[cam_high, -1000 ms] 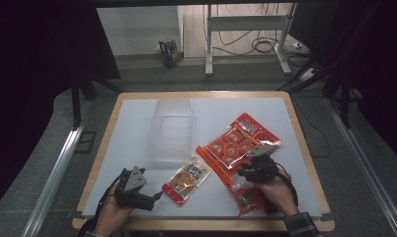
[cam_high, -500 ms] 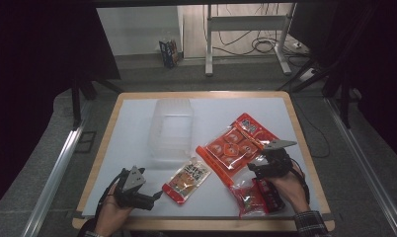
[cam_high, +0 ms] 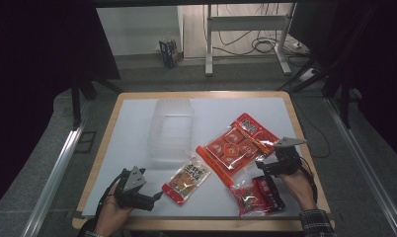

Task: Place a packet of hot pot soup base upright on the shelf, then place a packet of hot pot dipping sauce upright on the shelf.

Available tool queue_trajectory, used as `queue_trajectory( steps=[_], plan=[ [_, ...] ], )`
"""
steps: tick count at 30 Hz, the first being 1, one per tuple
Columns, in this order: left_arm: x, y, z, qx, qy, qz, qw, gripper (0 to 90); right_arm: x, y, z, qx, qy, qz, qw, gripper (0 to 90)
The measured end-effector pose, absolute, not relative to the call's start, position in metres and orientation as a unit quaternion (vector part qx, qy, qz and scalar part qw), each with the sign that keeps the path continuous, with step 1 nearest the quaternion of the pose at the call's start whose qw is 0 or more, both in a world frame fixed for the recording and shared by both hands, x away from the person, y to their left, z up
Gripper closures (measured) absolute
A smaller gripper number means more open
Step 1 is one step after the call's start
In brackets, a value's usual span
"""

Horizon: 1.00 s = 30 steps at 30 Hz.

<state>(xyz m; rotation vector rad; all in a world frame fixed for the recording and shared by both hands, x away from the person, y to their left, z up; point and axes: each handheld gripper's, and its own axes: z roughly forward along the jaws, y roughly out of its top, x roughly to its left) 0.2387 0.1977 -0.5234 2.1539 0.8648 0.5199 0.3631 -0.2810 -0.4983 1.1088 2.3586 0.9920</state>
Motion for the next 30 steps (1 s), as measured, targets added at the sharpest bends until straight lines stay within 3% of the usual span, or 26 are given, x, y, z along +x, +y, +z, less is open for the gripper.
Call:
queue_trajectory(
  steps=[30],
  plan=[
    [0.238,0.196,-0.525,0.844,0.335,0.202,0.367,2.6,0.386,-0.305,-0.502,0.424,0.819,0.338,0.190,2.1]
  ],
)
